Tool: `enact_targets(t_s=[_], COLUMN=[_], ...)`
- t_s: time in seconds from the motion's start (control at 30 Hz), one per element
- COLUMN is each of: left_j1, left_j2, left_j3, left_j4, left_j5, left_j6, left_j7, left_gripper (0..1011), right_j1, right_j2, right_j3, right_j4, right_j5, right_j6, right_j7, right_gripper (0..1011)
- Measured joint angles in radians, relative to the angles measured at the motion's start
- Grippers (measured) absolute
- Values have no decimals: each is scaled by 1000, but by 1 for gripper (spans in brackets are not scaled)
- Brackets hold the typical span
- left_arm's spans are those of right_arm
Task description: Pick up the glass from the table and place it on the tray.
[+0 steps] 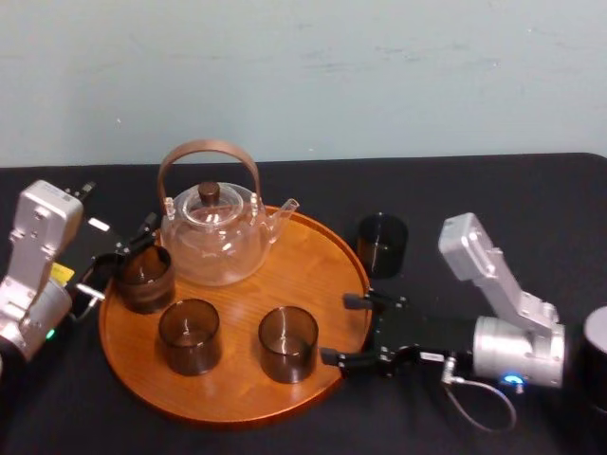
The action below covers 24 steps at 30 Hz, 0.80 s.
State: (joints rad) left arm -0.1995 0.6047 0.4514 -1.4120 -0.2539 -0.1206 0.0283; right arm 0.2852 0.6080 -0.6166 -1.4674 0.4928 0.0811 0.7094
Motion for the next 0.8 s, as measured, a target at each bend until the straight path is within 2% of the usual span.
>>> enact_targets(t_s=[0.1, 0.13, 0.2, 0.43, 0.6, 0.8], left_j1=[0, 0, 0, 0, 0, 0], left_j2=[0, 0, 0, 0, 0, 0], left_j3=[0, 0, 0, 0, 0, 0], left_j4=[0, 0, 0, 0, 0, 0], left_j5=[0, 0, 0, 0, 0, 0], left_j6=[0, 0, 0, 0, 0, 0], left_j7=[0, 0, 0, 0, 0, 0], left_gripper=[1001, 1001, 1002, 1001, 1001, 1001], right_j1=[-22, -22, -45, -92, -116, -128], right_j2=[34, 34, 69, 127, 133, 115], right_j3=[15, 15, 36, 88, 130, 180], right_j4=[-29, -29, -55, -98, -103, -89], right_j5=[8, 8, 19, 49, 67, 76], right_j6=[-8, -8, -21, -50, -47, -6], right_j7=[1, 1, 8, 6, -46, -135], right_gripper=[1002, 1002, 1002, 1002, 1002, 1002])
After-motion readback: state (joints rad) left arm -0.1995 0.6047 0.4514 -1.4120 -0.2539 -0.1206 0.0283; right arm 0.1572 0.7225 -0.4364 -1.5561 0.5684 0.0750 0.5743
